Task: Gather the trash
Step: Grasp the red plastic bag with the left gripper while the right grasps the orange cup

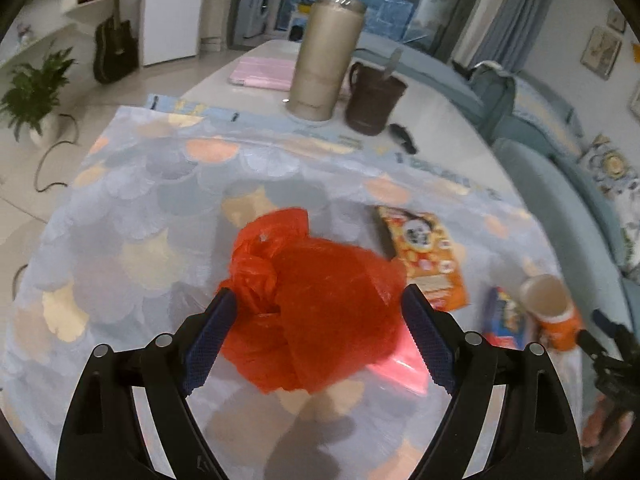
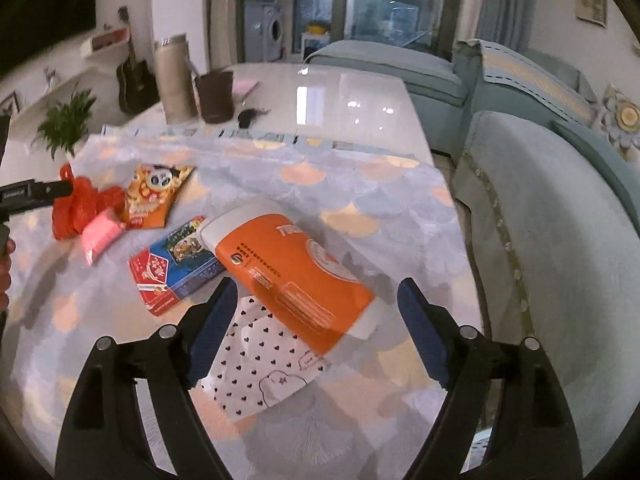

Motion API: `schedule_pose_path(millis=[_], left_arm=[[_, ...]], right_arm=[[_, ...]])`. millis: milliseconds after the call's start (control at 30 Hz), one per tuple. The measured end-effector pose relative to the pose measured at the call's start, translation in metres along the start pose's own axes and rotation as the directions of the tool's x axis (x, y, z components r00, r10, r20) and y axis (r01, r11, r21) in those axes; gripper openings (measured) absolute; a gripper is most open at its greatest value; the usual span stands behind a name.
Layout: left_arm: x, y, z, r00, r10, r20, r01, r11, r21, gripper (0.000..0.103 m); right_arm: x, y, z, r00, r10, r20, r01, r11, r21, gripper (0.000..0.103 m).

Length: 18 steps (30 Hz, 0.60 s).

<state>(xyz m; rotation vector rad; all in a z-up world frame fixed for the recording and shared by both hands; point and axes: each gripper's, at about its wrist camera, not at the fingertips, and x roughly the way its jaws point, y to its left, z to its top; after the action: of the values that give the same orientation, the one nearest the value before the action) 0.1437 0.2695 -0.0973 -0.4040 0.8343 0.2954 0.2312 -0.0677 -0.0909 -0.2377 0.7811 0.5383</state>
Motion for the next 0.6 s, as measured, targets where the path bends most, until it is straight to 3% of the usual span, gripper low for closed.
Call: schedule_pose_path(millis=[267, 433, 533, 600], left_arm=[[0.016, 0.000, 0.000, 0.996, 0.078, -0.037, -0.077, 0.996, 0.043, 0.083], [0.024, 0.001, -0.002, 0.995, 0.077, -0.056, -0.074, 0.995, 0.062, 0.081], [0.024, -0.001, -0.006, 0.996, 0.080, -0.049, -0.075, 0.993, 0.088, 0.076], [0.021, 0.000, -0.008, 0.996, 0.085, -0.020, -0.083, 0.992, 0.095, 0.065]], right_arm=[[0.026, 0.015, 0.010, 0.997, 0.025, -0.067, -0.030, 0.998, -0.063, 0.078], [0.038, 0.024, 0.019, 0.995, 0.009, -0.094, -0.017, 0.996, -0.085, 0.078], [0.048, 0.028, 0.021, 0.993, -0.055, -0.107, 0.043, 0.993, -0.107, 0.075], [0.051, 0.025, 0.022, 0.992, -0.074, -0.104, 0.063, 0.993, -0.101, 0.068]])
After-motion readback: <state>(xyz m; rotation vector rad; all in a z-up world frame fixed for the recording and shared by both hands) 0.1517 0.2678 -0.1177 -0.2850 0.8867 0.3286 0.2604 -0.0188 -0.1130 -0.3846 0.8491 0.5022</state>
